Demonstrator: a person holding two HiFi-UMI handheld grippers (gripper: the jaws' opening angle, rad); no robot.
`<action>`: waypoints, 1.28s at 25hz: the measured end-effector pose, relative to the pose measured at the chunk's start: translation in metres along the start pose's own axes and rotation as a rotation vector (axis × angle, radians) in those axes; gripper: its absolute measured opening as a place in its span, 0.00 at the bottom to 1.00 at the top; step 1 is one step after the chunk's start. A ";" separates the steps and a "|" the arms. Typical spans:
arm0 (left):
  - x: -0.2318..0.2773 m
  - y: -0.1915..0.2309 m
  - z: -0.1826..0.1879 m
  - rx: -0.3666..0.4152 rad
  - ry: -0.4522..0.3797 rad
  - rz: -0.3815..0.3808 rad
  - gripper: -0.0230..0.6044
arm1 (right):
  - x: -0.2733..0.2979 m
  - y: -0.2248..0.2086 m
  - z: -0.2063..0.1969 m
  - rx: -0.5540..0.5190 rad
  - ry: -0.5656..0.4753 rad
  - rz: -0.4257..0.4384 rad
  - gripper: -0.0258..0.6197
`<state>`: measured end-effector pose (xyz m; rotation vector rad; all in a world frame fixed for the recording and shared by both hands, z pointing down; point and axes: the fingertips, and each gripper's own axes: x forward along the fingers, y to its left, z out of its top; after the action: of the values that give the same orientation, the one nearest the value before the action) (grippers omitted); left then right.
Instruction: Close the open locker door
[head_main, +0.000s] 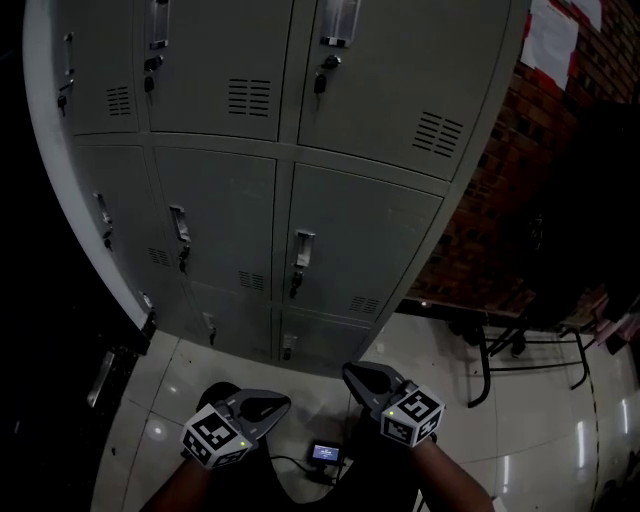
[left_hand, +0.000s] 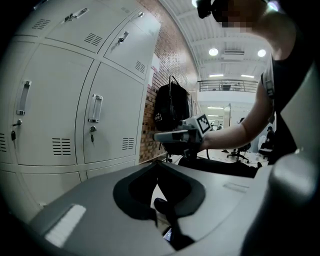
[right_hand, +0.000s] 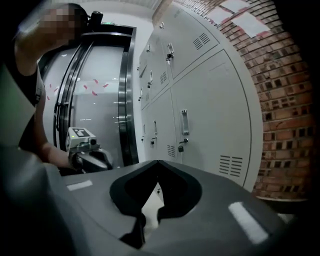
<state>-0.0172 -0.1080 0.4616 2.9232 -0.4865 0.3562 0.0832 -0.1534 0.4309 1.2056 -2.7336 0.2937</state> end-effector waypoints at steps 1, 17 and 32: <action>0.001 0.000 0.000 -0.001 0.001 -0.002 0.06 | -0.011 0.003 -0.009 0.007 0.010 -0.005 0.04; 0.009 -0.005 -0.002 0.015 0.034 -0.006 0.06 | -0.078 0.037 -0.034 -0.052 -0.005 -0.031 0.04; 0.009 -0.002 0.008 0.037 0.025 -0.004 0.06 | -0.083 0.020 -0.022 -0.021 -0.033 -0.090 0.04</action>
<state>-0.0064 -0.1103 0.4560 2.9512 -0.4761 0.4045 0.1244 -0.0759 0.4326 1.3342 -2.6931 0.2369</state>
